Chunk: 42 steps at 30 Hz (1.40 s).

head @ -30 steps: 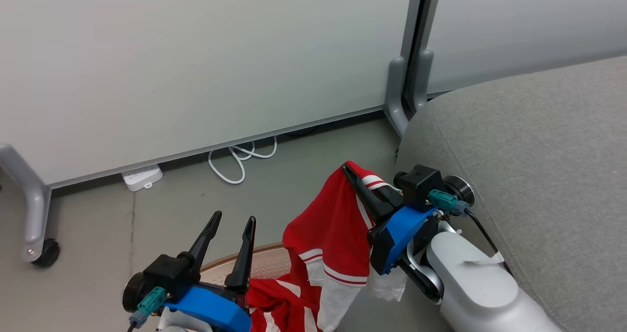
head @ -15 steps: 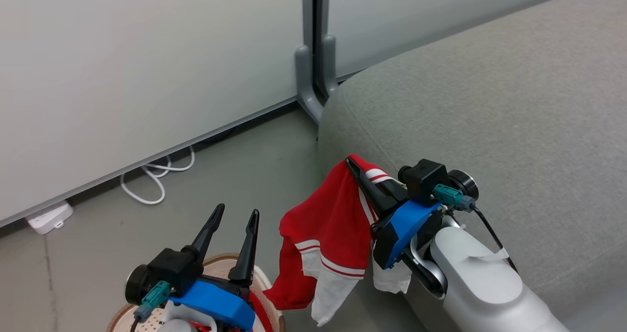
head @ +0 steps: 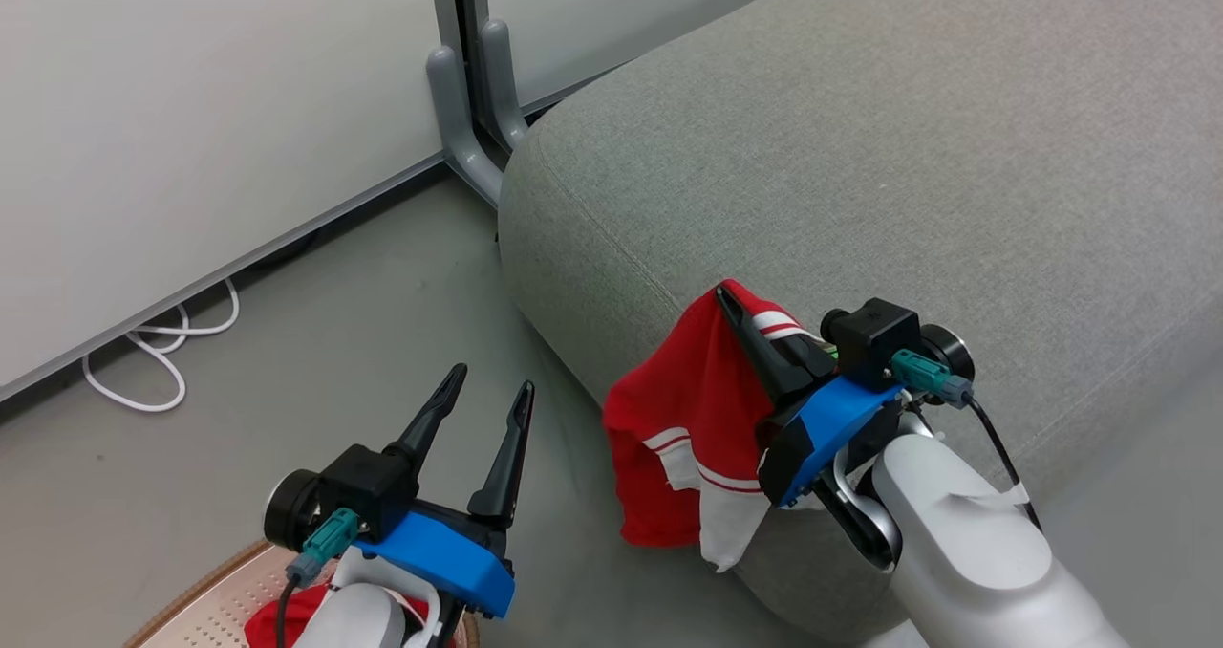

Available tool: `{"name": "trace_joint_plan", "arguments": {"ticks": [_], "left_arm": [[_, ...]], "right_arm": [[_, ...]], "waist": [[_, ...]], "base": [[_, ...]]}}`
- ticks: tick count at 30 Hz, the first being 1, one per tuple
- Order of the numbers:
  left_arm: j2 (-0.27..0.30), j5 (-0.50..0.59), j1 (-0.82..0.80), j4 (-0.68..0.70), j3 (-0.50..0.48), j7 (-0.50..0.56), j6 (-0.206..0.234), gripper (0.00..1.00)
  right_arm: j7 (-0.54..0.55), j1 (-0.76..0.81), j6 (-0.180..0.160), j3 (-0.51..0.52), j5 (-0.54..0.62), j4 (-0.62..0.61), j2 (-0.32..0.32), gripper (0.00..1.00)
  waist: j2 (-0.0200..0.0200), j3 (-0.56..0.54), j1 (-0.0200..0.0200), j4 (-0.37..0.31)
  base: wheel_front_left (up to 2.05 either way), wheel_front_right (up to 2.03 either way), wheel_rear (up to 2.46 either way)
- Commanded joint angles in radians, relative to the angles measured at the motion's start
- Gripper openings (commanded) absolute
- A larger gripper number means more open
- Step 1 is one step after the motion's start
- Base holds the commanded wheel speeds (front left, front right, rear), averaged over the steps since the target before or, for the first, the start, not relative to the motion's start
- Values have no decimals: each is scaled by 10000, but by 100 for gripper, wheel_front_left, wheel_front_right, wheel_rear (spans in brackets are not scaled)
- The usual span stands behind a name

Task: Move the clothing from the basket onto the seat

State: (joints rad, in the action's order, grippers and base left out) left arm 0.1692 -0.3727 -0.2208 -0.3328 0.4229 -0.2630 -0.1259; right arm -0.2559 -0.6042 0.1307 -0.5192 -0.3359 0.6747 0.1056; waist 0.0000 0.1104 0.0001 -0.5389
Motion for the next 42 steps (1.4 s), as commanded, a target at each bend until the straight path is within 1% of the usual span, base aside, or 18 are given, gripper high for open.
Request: {"name": "trace_joint_plan", "arguments": {"ticks": [1, 10, 15, 18, 19, 21, 22, 23, 24, 27, 28, 32, 35, 36, 38, 40, 42], "left_arm": [[75, -73, -227, -68, 73, -26, -71, 100], [213, -194, -496, -169, 255, -27, -71, 100], [394, -48, -608, -49, 119, -27, -71, 100], [535, 105, -656, 121, -59, -27, -52, 100], [603, 171, -692, 233, -111, -27, -13, 100], [699, 260, -875, 413, -85, -27, -15, 100], [758, 286, -988, 516, -110, -27, -18, 100], [803, 341, -1088, 655, -62, 1, -22, 100], [803, 341, -1088, 655, -62, 1, -22, 100], [1061, 493, -1448, 1058, 36, 158, -31, 100], [1118, 539, -1611, 1276, 83, 257, -34, 100], [1508, 736, -2047, 2006, 96, 579, -37, 100], [1753, 863, -2360, 2497, 157, 883, -41, 100], [1847, 915, -2450, 2660, 178, 958, -43, 100], [1976, 950, -2601, 2963, 205, 1093, -45, 100], [2073, 993, -2740, 3219, 194, 1199, -47, 100], [2128, 1027, -2857, 3424, 224, 1310, -44, 100]], "right_arm": [[-43, 167, 1, 124, 123, -105, 2, 0], [47, 367, 1, 505, 399, -392, -169, 0], [305, -528, 1, 1169, 226, -411, -141, 0], [567, -1482, 1, 1720, 120, -326, 9, 0], [630, -1894, 1, 1916, 87, -302, 113, 0], [777, -2664, -1, 2465, 195, -252, 574, 0], [810, -3017, 1, 2725, 186, -211, 668, 0], [882, -3395, 3, 3062, 184, -210, 905, 0], [882, -3395, 3, 3062, 184, -210, 905, 0], [981, -4392, 1, 3973, 360, -112, 1603, 0], [1044, -4678, 1, 4302, 422, -128, 1923, 0], [1103, -5488, 1, 5483, 638, -172, 2610, 0], [871, -5838, 1, 6521, 841, -221, 3066, 0], [772, -5918, 1, 6883, 997, -224, 3175, 0], [671, -5873, 3, 7290, 1382, -137, 3131, 0], [709, -5593, 3, 7404, 1588, 99, 2907, 0], [724, -5348, -1, 7462, 1682, 431, 2837, 0]], "waist": [[0, 96, -1, -53], [0, 292, -1, -73], [0, 732, -1, -102], [0, 1211, -1, -126], [0, 1433, -1, -133], [0, 1969, -1, 63], [0, 2186, -1, 149], [0, 2493, -1, 276], [0, 2493, -1, 276], [0, 3281, -1, 615], [0, 3594, -1, 743], [0, 4591, -1, 1065], [0, 5300, -1, 1299], [0, 5511, -1, 1361], [0, 5878, -1, 1476], [0, 6198, -1, 1585], [0, 6466, -1, 1683]], "base": [[0, 0, 0], [0, 0, 0], [0, 0, 0], [0, 0, 0], [0, 0, 0], [0, 0, 0], [0, 0, 0], [0, 0, 0], [0, 0, 0], [0, 0, 0], [0, 0, 0], [0, 0, 0], [0, 0, 0], [0, 0, 0], [0, 0, 0], [0, 0, 0], [0, 0, 0]]}}
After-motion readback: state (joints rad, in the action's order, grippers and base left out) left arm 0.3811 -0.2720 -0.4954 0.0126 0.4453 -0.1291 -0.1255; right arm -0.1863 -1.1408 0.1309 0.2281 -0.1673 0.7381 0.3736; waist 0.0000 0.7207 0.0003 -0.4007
